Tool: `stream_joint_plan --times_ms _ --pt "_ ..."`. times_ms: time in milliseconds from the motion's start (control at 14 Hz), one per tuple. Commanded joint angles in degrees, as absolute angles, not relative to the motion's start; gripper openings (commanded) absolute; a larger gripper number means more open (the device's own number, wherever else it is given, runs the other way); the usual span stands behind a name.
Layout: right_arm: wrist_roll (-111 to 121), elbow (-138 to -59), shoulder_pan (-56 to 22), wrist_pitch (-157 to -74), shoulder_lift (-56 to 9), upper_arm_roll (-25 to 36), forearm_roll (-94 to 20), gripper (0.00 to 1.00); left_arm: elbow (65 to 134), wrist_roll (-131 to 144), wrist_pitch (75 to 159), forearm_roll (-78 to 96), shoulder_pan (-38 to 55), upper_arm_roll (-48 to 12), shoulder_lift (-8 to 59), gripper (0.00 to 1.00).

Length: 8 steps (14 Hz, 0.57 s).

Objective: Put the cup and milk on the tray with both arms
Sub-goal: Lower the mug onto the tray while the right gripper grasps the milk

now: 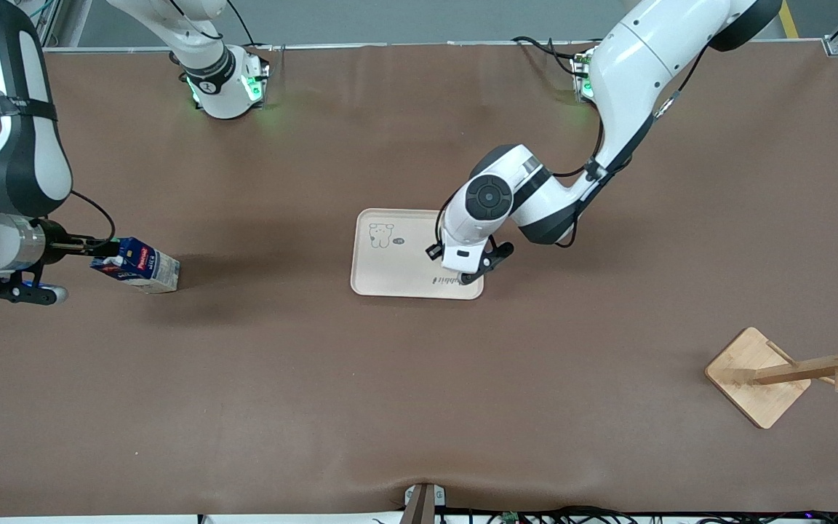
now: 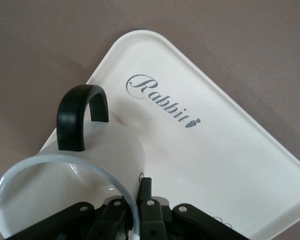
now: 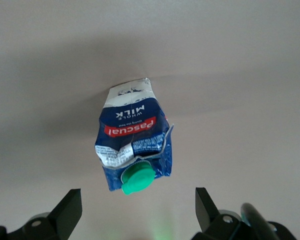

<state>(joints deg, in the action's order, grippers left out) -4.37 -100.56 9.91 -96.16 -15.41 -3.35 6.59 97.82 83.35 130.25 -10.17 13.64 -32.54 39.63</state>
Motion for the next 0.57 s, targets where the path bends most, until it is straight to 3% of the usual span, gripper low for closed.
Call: stream_joint_plan --times_ms 0,71,143,214,286,357,429,500 --pt "-4.40 -102.74 10.46 -97.99 -14.24 -3.87 5.45 1.00 96.24 84.99 130.34 -11.60 17.83 -28.75 40.96 0.00" --pt "-4.39 -103.88 10.55 -99.83 -14.24 -3.87 5.45 1.00 96.24 84.99 130.25 -11.60 18.80 -27.52 40.96 0.00" --pt "-4.31 -105.28 10.63 -102.02 -14.15 -3.87 5.45 1.00 96.15 84.90 130.34 -11.60 18.98 -27.25 40.96 0.07" --pt "-4.22 -106.34 10.55 -103.78 -14.24 -3.87 5.45 1.00 96.15 84.90 130.34 -11.60 18.90 -27.25 40.96 0.31" --pt "-4.22 -107.30 10.55 -105.63 -14.24 -3.87 5.45 1.00 95.98 84.99 130.34 -11.60 18.90 -27.25 40.87 0.62" --pt "-4.22 -108.71 10.63 -107.82 -14.24 -3.87 5.54 1.00 95.37 84.90 130.25 -11.60 18.90 -27.25 40.87 0.87" --pt "-3.26 -109.68 10.72 -109.58 -14.24 -3.78 5.54 1.00 94.67 84.55 130.25 -11.69 18.90 -27.16 40.78 1.00" --pt "-1.60 -110.30 11.16 -110.73 -14.15 -3.78 5.54 1.00 94.40 84.46 130.17 -11.69 18.81 -27.16 40.52 1.00"
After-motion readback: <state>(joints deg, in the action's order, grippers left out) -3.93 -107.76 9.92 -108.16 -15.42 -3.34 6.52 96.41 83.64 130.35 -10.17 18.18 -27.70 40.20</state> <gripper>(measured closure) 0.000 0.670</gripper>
